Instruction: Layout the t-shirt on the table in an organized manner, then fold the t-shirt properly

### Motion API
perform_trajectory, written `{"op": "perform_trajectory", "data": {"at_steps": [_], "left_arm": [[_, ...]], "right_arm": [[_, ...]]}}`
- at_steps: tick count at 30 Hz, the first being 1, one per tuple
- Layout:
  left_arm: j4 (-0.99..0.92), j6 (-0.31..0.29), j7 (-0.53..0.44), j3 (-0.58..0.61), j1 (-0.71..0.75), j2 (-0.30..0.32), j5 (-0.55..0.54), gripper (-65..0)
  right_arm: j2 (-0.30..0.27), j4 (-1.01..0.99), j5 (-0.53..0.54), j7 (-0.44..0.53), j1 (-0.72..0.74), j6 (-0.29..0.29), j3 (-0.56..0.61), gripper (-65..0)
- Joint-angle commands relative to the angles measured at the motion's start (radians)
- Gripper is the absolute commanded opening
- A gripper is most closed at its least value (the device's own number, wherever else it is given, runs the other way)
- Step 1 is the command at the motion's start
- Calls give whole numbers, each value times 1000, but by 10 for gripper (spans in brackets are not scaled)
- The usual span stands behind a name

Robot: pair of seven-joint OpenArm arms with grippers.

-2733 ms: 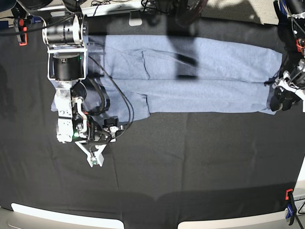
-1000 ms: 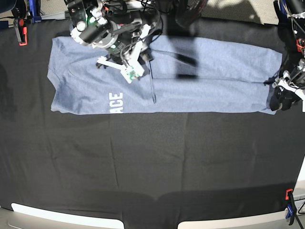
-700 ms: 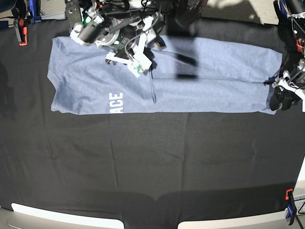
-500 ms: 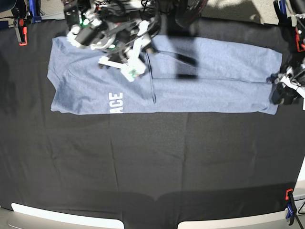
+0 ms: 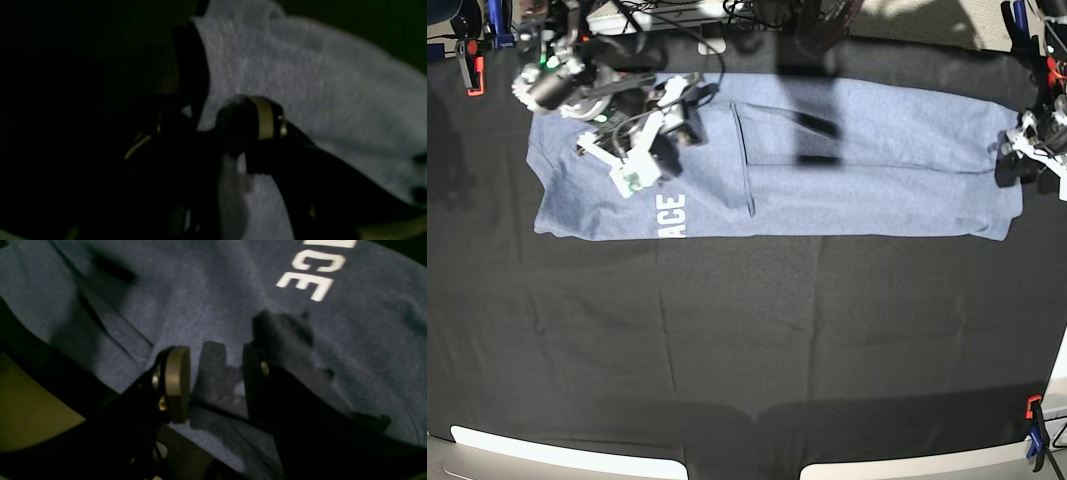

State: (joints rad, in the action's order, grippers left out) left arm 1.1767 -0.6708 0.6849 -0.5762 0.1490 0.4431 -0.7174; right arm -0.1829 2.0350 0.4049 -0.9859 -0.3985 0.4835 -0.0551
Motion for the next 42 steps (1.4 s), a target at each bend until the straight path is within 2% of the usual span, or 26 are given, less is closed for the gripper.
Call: {"op": "perform_trajectory", "data": {"at_steps": [1, 4, 11, 13, 15, 19, 25, 27, 30, 34, 35, 38, 42], "left_arm": [[-3, -27, 24, -5, -8, 17, -52, -384], [-16, -27, 106, -5, -13, 17, -172, -442], [-16, -27, 180, -5, -14, 9, -256, -507], [-16, -27, 183, -5, -14, -2, -260, -560], [-16, -27, 182, -5, -14, -14, -252, -650], [-16, -27, 158, -5, -14, 5, -253, -650], [-16, -27, 159, -6, -14, 103, -248, -650], [-16, -27, 156, -6, -14, 121, -217, -650], [-5, -27, 156, -18, -13, 124, -190, -650], [88, -27, 164, -46, 19, 119, -189, -650], [130, -7, 164, -46, 37, 117, -188, -650], [288, 63, 168, -46, 91, 72, -161, -650], [499, 85, 169, -34, 140, -92, -167, -650]], "right_arm": [[-3, 20, 26, 20, 5, 18, -4, -398], [-3, 20, 26, 20, 5, 18, -4, -398], [-3, 20, 26, 21, 5, 18, -4, -398], [-3, 20, 25, 20, 5, 18, -4, -398], [-3, 20, 25, 20, 5, 18, -4, -398], [-4, 20, 18, 21, 5, 18, -4, -398], [-49, 20, 11, 24, 33, 18, -6, -398], [-58, 20, -20, 28, 51, 18, -6, -398], [-67, 20, -66, 39, 80, 18, -6, -398], [-67, 20, -73, 43, 113, 18, -6, -398], [-67, 20, -74, 44, 120, 17, -6, -398], [-67, 20, -104, 48, 142, 13, -7, -398], [-67, 20, -118, 62, 167, 2, -40, -398]]}}
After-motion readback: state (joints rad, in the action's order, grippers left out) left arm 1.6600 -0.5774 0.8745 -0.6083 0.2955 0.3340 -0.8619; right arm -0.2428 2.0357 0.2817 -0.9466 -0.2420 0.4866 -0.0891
